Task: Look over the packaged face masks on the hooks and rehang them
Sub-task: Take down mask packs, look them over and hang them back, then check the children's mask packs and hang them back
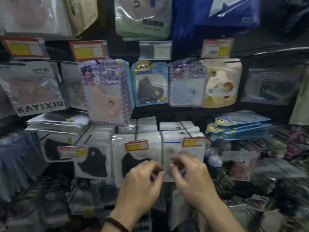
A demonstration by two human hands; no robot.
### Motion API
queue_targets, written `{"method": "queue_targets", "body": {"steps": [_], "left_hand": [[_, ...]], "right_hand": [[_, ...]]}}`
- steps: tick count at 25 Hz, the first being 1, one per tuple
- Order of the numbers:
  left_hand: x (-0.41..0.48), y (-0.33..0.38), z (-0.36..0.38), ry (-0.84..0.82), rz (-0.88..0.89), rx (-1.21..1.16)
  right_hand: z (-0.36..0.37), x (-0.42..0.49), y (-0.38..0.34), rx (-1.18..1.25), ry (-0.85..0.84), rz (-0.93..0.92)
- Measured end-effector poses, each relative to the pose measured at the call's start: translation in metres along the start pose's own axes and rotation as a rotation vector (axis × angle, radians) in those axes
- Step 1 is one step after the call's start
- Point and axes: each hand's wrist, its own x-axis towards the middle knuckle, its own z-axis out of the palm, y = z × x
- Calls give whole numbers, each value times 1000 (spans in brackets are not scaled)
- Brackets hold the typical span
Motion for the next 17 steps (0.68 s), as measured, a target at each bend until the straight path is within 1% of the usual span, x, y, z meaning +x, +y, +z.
{"method": "queue_targets", "body": {"steps": [4,8,10,14,17], "left_hand": [[32,56,6,-88,235,60],[68,105,14,-127,370,-48],[87,124,24,-204,398,-53],[135,142,53,-270,402,-1],[173,154,77,-316,375,94]], "right_hand": [[-70,-7,12,-108,78,-42],[-140,-22,28,-295,136,38],[-173,-25,41,-369,148,113],[-221,0,77,-488,89,224],[-237,34,107,-543,43,242]]}}
